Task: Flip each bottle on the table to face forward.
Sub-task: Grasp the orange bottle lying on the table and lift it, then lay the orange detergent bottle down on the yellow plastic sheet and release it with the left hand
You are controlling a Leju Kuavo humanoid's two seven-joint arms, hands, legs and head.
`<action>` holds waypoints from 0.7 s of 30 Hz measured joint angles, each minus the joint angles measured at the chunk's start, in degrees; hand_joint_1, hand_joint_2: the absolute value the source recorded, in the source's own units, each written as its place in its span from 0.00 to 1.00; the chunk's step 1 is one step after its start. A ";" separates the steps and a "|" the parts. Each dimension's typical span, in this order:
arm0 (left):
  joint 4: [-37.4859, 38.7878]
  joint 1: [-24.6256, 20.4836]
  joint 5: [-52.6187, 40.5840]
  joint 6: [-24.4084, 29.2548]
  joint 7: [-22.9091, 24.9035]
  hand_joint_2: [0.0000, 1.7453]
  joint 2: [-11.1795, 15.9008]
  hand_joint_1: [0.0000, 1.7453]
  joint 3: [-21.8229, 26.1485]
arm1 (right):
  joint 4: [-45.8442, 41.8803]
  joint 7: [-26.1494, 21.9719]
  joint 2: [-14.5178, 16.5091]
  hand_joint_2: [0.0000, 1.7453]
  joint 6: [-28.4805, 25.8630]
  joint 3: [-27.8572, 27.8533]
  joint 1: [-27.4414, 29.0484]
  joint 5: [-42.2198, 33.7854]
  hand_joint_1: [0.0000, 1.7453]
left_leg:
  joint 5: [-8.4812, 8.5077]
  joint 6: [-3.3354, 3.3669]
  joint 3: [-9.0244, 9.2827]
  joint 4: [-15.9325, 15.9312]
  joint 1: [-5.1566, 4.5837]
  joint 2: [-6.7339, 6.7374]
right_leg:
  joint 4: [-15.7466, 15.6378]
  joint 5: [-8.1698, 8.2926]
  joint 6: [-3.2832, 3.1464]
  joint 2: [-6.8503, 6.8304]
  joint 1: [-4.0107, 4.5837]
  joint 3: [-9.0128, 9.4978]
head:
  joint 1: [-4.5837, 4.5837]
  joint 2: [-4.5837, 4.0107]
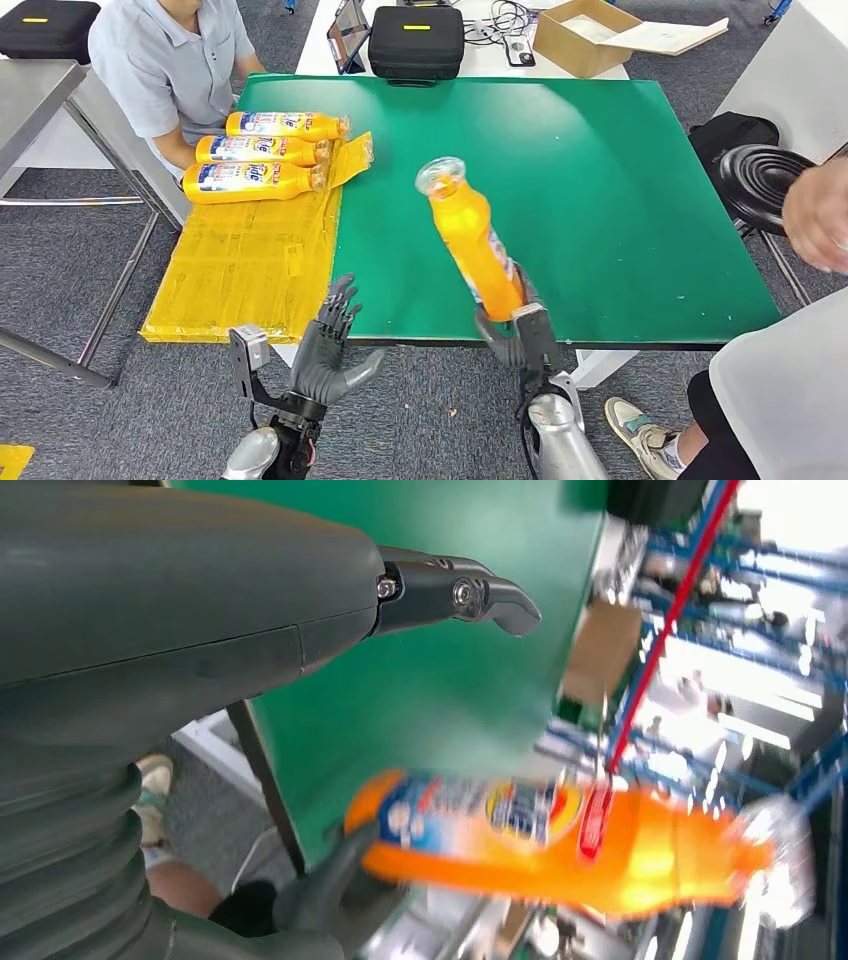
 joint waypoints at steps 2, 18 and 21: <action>-0.08 0.00 -0.07 -0.46 -0.08 1.00 0.12 0.00 -0.52 | -0.65 0.00 0.34 1.00 -0.23 1.90 0.39 0.69 1.00 | 0.00 0.00 -0.01 0.00 0.00 0.00 | 0.00 0.00 0.00 0.00 0.01 -0.01 | -0.01 0.00; -0.48 -0.23 4.92 -0.13 -1.18 1.00 -2.09 0.00 -0.82 | -0.41 0.00 2.19 1.00 -2.38 20.27 2.34 3.05 1.00 | 0.00 -0.01 -0.09 -0.01 0.01 0.00 | 0.00 -0.01 -0.01 0.00 0.00 -0.09 | 0.01 0.00; -1.01 -0.29 5.30 -0.44 -1.49 1.00 -2.21 0.00 -0.84 | 0.01 0.00 2.19 1.00 -2.43 22.55 2.16 3.01 1.00 | 0.00 -0.01 -0.09 -0.01 0.01 0.00 | 0.00 -0.01 0.00 0.00 0.00 -0.09 | -0.01 0.00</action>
